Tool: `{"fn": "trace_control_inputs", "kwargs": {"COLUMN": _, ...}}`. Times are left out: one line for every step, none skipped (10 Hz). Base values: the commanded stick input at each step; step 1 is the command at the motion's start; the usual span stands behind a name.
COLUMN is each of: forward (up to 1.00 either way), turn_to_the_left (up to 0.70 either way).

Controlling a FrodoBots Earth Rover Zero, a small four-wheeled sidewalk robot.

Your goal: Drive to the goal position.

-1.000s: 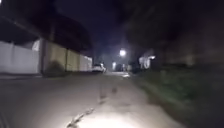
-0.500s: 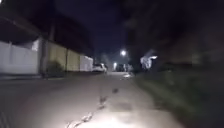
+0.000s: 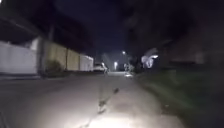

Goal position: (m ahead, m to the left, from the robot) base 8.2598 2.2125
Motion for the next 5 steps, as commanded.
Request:
{"fn": "trace_control_inputs", "kwargs": {"forward": 0.5, "turn_to_the_left": 0.0}}
{"fn": "trace_control_inputs", "kwargs": {"forward": 0.5, "turn_to_the_left": 0.0}}
{"fn": "trace_control_inputs", "kwargs": {"forward": 0.5, "turn_to_the_left": 0.0}}
{"fn": "trace_control_inputs", "kwargs": {"forward": 0.5, "turn_to_the_left": 0.0}}
{"fn": "trace_control_inputs", "kwargs": {"forward": 0.5, "turn_to_the_left": 0.0}}
